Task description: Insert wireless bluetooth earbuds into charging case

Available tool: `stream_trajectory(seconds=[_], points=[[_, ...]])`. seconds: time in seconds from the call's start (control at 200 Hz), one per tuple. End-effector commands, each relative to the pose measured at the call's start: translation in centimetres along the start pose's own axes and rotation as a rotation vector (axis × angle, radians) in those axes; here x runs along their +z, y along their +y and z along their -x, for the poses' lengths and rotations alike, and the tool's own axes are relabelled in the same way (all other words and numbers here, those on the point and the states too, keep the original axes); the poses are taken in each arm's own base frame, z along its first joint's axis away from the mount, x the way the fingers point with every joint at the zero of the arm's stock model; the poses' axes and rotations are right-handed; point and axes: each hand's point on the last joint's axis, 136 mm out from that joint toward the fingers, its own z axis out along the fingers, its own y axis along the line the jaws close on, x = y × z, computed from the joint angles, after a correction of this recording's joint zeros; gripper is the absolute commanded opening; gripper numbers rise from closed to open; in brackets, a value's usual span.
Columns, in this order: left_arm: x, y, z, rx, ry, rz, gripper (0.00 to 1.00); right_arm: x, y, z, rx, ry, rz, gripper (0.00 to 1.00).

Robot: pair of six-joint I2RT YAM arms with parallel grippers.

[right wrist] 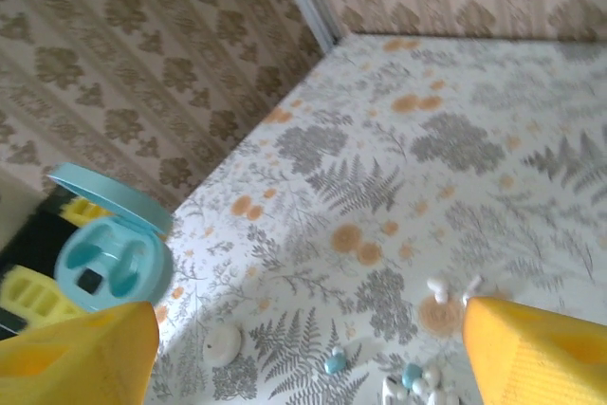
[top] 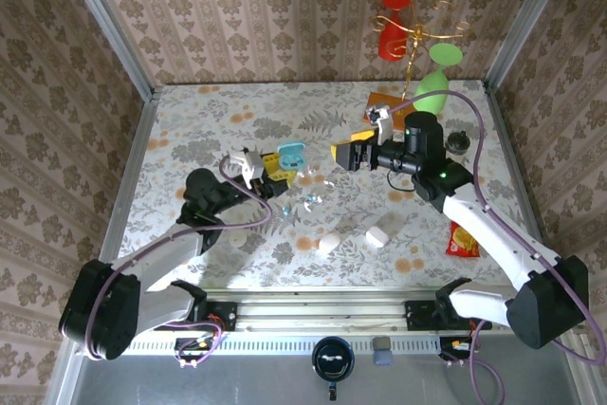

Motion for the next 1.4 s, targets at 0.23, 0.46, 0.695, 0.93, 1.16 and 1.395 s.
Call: stream_trajectory(seconds=[0.23,0.46,0.695,0.93,1.16,1.395], points=[[-2.0,3.5,1.4,0.049,-0.076,0.101,0.23,4.5,-4.0,-8.2,0.229,0.21,-0.184,0.82],[-2.9,5.2,2.4,0.081,-0.102,0.152,0.23,9.9,-2.3,-13.6,0.368,0.355,-0.173,0.72],[-3.4,5.4,2.8,0.083,-0.115,0.159,0.23,13.3,-3.1,-17.2,0.411,0.468,-0.196,0.63],[-3.6,5.3,2.6,0.082,-0.117,0.168,0.23,15.4,-5.6,-18.7,0.322,0.595,-0.26,0.66],[-3.7,5.2,2.6,0.081,-0.122,0.166,0.23,16.7,-8.0,-20.3,0.264,0.687,-0.312,0.68],[-3.7,5.0,2.5,0.076,-0.12,0.158,0.24,16.2,-9.0,-21.5,0.263,0.736,-0.323,0.68]])
